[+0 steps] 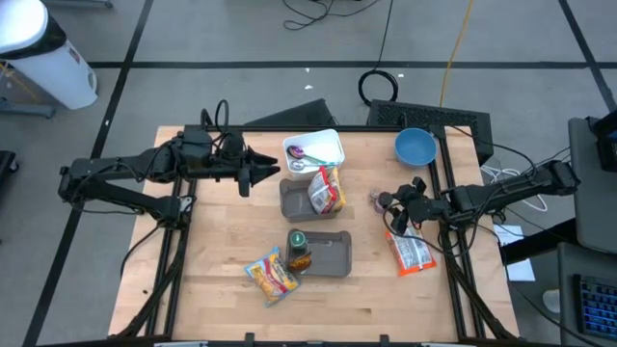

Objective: Pick & Place Food Item
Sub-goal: Put the black seasoning bottle into the bottom black bin

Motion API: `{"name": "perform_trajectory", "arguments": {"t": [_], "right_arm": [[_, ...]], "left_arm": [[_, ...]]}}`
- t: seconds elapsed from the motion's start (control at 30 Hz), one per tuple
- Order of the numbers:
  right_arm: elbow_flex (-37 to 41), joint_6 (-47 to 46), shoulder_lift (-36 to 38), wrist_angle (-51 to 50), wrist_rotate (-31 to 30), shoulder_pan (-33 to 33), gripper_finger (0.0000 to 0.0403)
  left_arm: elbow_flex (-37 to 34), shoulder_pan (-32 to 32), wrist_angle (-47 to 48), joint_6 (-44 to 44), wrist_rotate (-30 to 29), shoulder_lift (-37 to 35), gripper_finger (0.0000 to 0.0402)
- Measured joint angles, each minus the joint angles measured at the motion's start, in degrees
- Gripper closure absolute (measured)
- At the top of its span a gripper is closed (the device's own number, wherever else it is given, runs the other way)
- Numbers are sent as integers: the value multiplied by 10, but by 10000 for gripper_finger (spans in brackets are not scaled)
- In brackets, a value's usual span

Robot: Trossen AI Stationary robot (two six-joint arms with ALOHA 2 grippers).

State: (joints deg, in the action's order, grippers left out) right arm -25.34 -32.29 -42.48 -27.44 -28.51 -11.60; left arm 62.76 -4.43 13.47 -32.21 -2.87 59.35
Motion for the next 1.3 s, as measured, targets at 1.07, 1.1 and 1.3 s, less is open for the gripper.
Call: {"name": "perform_trajectory", "arguments": {"t": [1.07,1.1,1.3], "right_arm": [[0,19,0,60,49,0,326],[0,19,0,59,51,0,323],[0,7,0,35,89,0,285]], "left_arm": [[0,16,-4,-16,44,66,220],[0,16,-5,-16,47,67,220],[0,16,-15,-20,57,68,220]]}}
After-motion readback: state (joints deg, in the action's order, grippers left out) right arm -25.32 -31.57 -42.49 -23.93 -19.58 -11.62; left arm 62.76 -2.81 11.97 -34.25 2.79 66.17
